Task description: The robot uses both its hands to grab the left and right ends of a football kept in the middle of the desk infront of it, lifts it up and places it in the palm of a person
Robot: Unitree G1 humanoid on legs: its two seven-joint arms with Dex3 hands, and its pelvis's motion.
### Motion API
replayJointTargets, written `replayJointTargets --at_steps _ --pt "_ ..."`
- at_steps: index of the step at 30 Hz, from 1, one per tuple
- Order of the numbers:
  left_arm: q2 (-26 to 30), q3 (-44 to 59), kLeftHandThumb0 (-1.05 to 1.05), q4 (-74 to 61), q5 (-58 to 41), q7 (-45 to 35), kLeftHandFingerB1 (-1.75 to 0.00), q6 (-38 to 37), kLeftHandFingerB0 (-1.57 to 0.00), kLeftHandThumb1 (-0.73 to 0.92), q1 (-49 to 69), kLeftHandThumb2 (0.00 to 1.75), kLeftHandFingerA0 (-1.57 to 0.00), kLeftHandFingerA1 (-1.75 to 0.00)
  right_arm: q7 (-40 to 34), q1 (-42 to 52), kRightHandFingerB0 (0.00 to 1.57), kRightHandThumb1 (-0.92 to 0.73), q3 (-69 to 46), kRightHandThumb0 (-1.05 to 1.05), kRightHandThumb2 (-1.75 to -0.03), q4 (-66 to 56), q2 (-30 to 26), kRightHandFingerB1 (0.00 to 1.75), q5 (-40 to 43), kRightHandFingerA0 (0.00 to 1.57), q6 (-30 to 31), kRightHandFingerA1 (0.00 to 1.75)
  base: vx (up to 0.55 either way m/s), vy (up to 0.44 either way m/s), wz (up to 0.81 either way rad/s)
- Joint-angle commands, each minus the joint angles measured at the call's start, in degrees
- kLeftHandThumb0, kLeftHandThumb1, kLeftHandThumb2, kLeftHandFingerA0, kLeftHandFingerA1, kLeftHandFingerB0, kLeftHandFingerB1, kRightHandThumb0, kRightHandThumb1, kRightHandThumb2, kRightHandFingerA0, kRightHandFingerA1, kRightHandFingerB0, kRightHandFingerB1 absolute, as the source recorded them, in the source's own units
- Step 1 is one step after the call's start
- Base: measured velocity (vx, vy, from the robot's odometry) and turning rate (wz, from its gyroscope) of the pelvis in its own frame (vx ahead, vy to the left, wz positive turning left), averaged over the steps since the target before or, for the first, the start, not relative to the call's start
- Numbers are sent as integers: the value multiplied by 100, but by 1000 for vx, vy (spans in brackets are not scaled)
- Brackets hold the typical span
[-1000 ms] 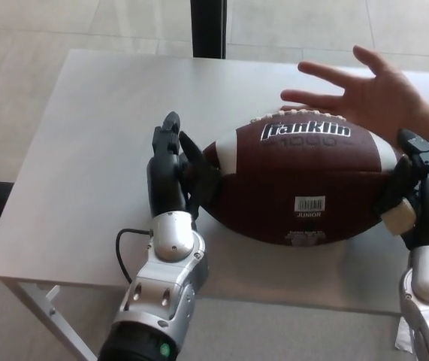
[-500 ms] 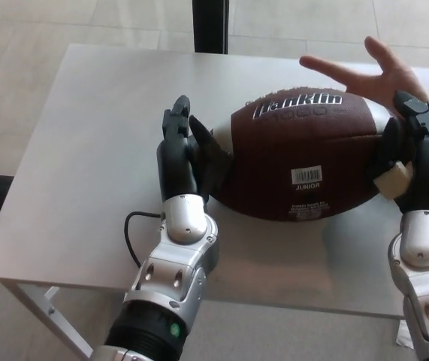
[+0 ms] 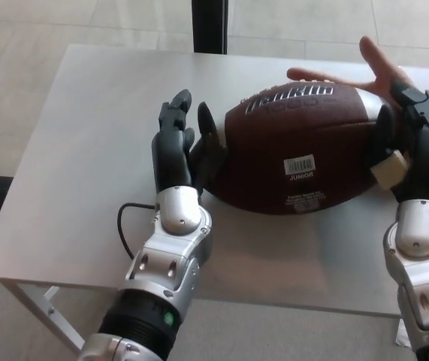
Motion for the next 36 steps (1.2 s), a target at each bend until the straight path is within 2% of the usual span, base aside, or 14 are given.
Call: replayJointTargets --at_steps 1,7,9,10,15,17,18,20,23,28,29,30,32,36 --pt "-430 -251 -94 68 91 -585 -37 98 -21 92 -951 74 -21 -54 327 -398 43 -88 137 -85 -67 -216 248 39 148 48 -168 63 0 0 0" --pt "-369 -246 -96 237 78 -609 -40 268 -27 92 -1198 74 -29 -57 306 -433 40 -68 19 -79 -108 -167 282 52 228 46 -370 66 0 0 0" --pt "-355 -233 -95 238 3 -755 -36 201 -23 92 -1325 71 -20 -54 262 -553 46 -88 -83 -83 -66 -234 301 39 256 45 -258 58 0 0 0" --pt "-297 -302 -95 171 106 -731 -34 364 -19 91 -1491 75 -19 -51 328 -627 32 -72 -134 -81 -115 -353 284 50 312 38 -223 60 0 0 0" --pt "-356 -164 -92 176 -109 -810 -34 170 -21 92 -1626 69 -18 -50 388 -716 42 -89 -221 -81 -67 -452 285 37 355 37 -260 46 0 0 0" --pt "-321 -214 -88 165 -98 -941 -46 94 -12 72 -1631 115 -7 -51 352 -720 34 -75 -164 -85 -115 -546 223 51 178 31 -201 55 0 0 0" --pt "-368 -179 -92 199 -149 -942 -34 50 -22 92 -1628 72 -16 -45 373 -685 40 -89 -161 -82 -67 -615 211 37 161 37 -149 47 0 0 0" --pt "-388 -346 -88 86 -15 -851 -48 408 -13 74 -1418 118 -15 -57 459 -384 31 -74 -183 -82 -112 -691 257 51 286 32 -270 55 0 0 0" --pt "-289 -564 -99 -75 92 -892 -38 833 -15 91 -1282 79 -18 -54 496 -215 32 -72 -288 -79 -114 -688 357 51 439 40 -304 60 0 0 0" --pt "-10 -677 -99 -588 135 -866 -14 1215 0 80 -666 93 -31 -56 495 149 55 -86 -662 -90 -66 -1049 454 43 585 71 274 51 0 0 0" --pt "56 -615 -99 -666 165 -751 -15 1330 -3 82 -564 95 -31 -53 492 216 58 -86 -686 -88 -66 -1094 409 48 517 82 372 56 0 0 0" --pt "128 -562 -90 -769 176 -700 -14 1407 -4 80 -452 122 -28 -59 549 260 61 -80 -736 -94 -72 -1210 366 52 521 97 645 153 0 0 0" --pt "412 -418 -93 -1056 94 -888 -26 1234 -2 92 -13 80 -28 -54 555 336 59 -84 -959 -83 -65 -1084 307 44 667 78 305 59 0 0 0" --pt "799 -181 -100 -1571 58 -1106 -33 1378 -6 79 506 119 -26 -58 617 388 52 -83 -1106 -77 -65 -1034 276 42 724 73 142 54 0 0 0"
